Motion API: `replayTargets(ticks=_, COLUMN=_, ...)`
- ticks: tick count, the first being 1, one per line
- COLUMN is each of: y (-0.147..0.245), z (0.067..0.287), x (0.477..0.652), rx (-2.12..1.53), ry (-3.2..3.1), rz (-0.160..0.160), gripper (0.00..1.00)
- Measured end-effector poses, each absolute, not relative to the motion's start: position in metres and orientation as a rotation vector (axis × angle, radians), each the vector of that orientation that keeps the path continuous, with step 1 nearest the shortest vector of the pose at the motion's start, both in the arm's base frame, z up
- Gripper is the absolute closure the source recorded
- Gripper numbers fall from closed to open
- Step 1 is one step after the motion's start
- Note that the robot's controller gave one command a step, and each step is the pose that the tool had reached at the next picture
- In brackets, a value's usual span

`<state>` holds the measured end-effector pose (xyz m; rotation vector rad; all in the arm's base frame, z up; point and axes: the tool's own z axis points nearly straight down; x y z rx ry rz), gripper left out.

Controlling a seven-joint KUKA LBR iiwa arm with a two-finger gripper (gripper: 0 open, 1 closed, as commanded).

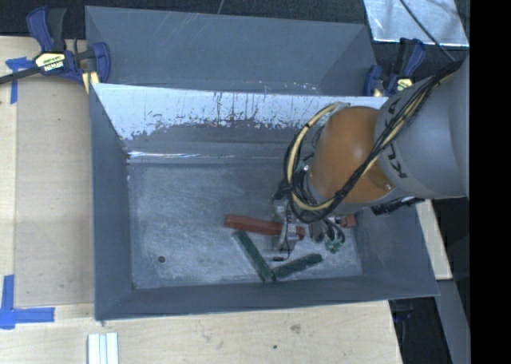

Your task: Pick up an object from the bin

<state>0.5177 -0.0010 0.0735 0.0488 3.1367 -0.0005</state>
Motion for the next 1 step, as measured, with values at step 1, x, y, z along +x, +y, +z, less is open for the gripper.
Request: replayTargets(ticks=1, y=-0.0044, z=0.2619, x=0.5606, rx=0.065, ry=3.13, rz=0.0, gripper=1.0)
